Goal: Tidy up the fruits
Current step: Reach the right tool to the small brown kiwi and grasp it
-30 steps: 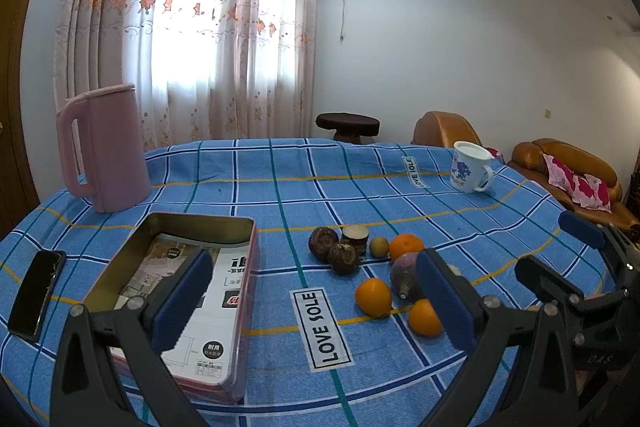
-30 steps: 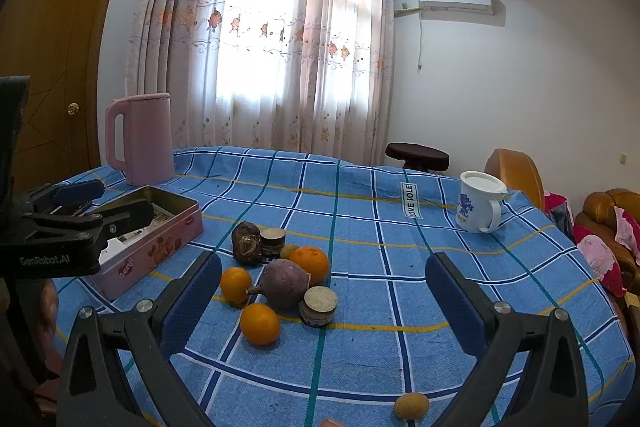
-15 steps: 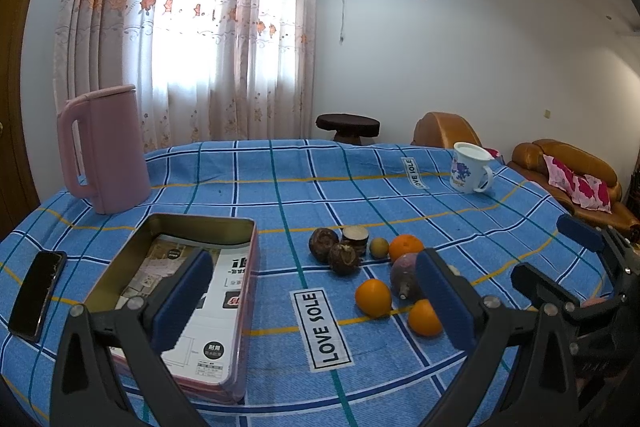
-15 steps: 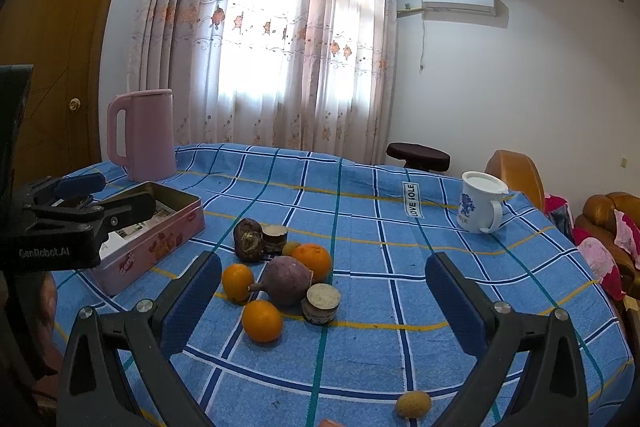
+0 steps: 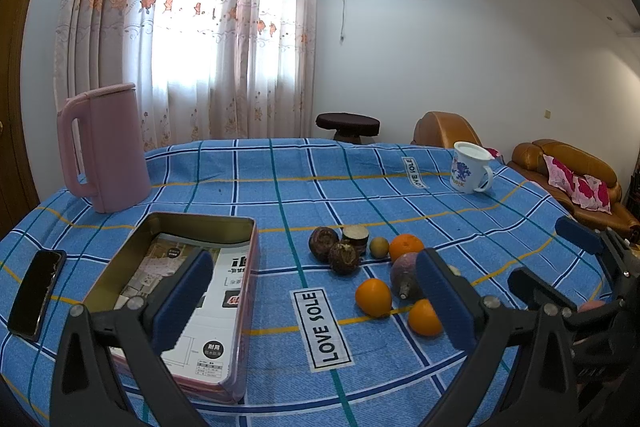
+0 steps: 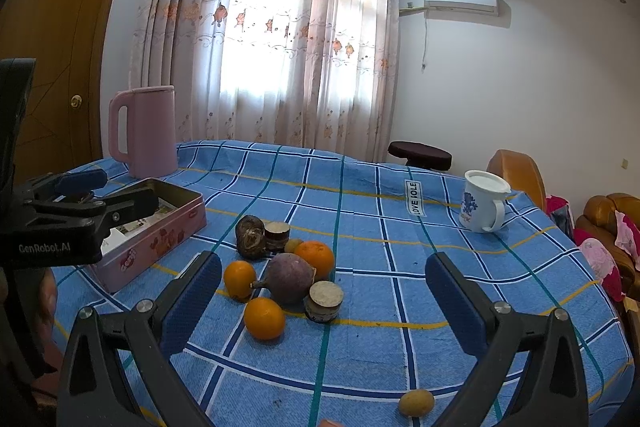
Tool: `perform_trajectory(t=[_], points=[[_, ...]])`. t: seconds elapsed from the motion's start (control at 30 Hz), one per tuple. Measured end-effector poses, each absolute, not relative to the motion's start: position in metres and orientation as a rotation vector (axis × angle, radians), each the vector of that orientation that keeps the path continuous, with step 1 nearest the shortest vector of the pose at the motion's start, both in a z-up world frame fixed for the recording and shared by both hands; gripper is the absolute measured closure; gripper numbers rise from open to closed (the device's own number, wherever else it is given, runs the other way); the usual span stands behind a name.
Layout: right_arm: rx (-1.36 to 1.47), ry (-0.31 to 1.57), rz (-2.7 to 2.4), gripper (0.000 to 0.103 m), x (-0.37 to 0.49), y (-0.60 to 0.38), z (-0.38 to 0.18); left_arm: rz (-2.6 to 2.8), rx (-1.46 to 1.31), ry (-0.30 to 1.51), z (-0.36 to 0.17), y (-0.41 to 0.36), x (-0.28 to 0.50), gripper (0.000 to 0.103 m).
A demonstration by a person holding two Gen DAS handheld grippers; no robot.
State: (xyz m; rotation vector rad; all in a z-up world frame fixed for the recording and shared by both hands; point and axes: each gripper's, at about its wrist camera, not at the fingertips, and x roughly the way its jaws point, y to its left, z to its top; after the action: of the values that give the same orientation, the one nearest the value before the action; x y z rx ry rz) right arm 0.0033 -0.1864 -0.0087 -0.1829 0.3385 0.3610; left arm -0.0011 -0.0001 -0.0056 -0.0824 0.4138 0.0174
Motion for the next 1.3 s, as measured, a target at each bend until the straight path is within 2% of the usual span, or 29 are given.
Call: perform_trajectory(t=[0.43, 0.9, 1.0, 1.03, 1.13, 1.2, 1.27, 1.3], points=[[-0.190, 0.344, 0.334, 0.001, 0.002, -0.192, -0.015, 0.002, -0.081, 0.429, -0.014, -0.004, 0.001, 0.000], [-0.112, 0.426, 0.178, 0.003, -0.003, -0.281, -0.061, -0.150, -0.045, 0.560, -0.060, -0.059, 0.027, 0.000], [-0.102, 0.470, 0.187, 0.020, 0.000, -0.287, -0.073, -0.177, -0.024, 0.591, -0.067, -0.072, 0.032, 0.002], [-0.093, 0.491, 0.196, 0.026, 0.003, -0.288, -0.076, -0.186, -0.023, 0.603, -0.069, -0.074, 0.034, 0.007], [-0.068, 0.518, 0.234, 0.027, 0.006, -0.289, -0.082, -0.213, -0.037, 0.629, -0.070, -0.077, 0.036, 0.008], [-0.061, 0.524, 0.261, 0.034, 0.006, -0.287, -0.084, -0.227, -0.038, 0.646, -0.070, -0.079, 0.039, 0.015], [-0.053, 0.549, 0.284, 0.050, 0.010, -0.284, -0.087, -0.245, -0.049, 0.668, -0.071, -0.080, 0.042, 0.025], [-0.053, 0.558, 0.296, 0.053, 0.012, -0.282, -0.090, -0.252, -0.054, 0.676, -0.071, -0.081, 0.043, 0.028]])
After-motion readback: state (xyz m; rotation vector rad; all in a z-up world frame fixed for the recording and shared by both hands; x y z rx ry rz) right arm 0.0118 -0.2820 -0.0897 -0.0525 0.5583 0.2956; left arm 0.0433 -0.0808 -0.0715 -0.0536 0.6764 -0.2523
